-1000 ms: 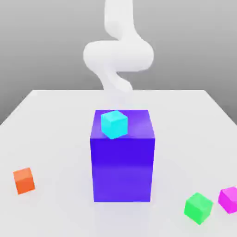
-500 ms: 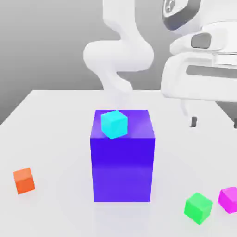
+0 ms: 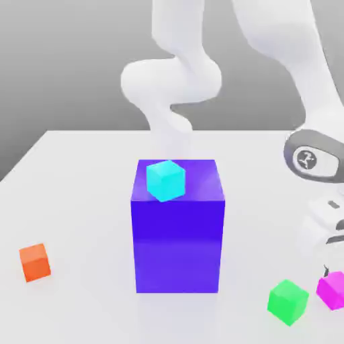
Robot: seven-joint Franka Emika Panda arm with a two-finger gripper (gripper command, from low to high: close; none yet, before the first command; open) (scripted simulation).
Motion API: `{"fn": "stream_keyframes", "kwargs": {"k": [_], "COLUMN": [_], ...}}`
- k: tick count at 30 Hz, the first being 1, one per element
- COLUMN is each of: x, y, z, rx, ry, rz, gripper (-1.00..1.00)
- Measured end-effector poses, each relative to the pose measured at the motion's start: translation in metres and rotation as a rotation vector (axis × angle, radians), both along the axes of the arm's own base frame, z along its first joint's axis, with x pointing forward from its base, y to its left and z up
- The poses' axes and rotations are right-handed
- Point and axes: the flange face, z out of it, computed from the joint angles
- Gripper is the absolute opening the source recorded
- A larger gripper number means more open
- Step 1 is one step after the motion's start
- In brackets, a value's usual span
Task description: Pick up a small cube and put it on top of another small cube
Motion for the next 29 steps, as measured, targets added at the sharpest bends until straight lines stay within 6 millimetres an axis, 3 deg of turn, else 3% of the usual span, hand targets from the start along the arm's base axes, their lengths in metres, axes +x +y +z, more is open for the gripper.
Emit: {"fn": "stream_keyframes", "kwargs": {"k": [1,7,9,12,17,19,23,24,29], "x": [-0.001,-0.002,-0.001,-0.001,0.02,0.026,0.029,0.029,0.029], "y": [0.0,0.0,0.001,0.0,-0.065,-0.092,-0.103,-0.103,-0.103], "z": [-0.013,-0.019,-0.005,0.033,0.079,0.088,0.052,0.039,0.039], "rx": [-0.001,0.0,0.001,0.001,-0.003,-0.002,0.0,0.0,0.0], "ry": [0.001,0.0,0.001,0.001,0.002,0.002,0.0,0.001,0.001], "rz": [0.001,0.002,0.001,0.001,-0.301,-0.428,-0.481,-0.481,-0.481], "gripper": [-1.0,-1.0,-1.0,-1.0,-1.0,-1.0,-1.0,1.0,1.0]}}
